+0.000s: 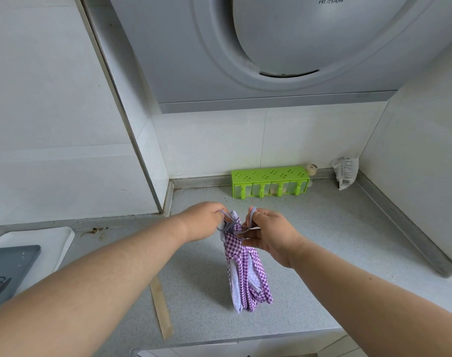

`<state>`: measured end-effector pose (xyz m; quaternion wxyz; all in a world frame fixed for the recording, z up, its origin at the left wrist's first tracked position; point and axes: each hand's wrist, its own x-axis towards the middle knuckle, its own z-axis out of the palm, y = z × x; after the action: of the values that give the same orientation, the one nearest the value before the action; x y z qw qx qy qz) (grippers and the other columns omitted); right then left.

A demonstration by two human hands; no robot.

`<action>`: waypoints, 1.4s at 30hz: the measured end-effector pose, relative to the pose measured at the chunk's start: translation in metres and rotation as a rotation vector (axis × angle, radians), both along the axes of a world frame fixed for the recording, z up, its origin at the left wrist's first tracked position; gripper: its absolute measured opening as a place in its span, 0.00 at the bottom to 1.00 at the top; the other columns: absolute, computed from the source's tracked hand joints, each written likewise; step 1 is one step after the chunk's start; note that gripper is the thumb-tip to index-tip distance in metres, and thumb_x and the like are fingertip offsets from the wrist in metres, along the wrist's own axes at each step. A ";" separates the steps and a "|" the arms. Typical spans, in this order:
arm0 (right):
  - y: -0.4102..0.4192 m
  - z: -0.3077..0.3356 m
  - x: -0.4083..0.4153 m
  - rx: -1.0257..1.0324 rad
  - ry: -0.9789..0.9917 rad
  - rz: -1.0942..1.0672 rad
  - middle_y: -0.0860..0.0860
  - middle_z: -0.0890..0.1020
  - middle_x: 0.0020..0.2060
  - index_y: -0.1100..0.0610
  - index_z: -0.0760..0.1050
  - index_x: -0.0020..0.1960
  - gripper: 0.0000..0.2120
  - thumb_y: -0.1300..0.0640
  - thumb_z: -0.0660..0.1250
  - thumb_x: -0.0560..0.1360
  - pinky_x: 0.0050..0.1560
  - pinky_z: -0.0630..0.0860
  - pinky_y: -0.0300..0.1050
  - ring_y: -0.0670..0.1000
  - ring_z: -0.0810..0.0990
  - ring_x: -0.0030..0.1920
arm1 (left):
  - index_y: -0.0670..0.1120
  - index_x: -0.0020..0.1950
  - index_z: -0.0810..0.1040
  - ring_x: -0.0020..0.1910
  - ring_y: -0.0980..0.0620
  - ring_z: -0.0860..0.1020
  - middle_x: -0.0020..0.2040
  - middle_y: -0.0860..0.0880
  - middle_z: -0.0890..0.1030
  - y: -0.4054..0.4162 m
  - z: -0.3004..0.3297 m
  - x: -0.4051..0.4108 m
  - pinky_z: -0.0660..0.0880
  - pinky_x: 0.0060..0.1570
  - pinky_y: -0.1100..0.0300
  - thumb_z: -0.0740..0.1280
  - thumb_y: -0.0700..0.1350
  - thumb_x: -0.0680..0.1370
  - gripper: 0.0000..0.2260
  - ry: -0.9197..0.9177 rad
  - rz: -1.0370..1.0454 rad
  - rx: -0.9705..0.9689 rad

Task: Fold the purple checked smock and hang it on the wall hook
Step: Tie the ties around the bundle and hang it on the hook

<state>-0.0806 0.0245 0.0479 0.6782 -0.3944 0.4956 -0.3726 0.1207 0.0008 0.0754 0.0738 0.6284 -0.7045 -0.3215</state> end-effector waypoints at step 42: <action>0.002 -0.005 0.021 0.045 0.177 -0.151 0.56 0.77 0.39 0.59 0.81 0.58 0.13 0.62 0.58 0.87 0.35 0.80 0.41 0.49 0.77 0.34 | 0.49 0.53 0.69 0.27 0.54 0.58 0.32 0.52 0.62 0.004 -0.019 -0.023 0.54 0.30 0.61 0.52 0.38 0.79 0.09 0.908 0.459 0.667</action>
<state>-0.0595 0.0261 0.0427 0.6107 -0.3718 0.5900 -0.3751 0.0973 0.0043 0.0566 0.2333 0.5538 -0.3103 -0.7366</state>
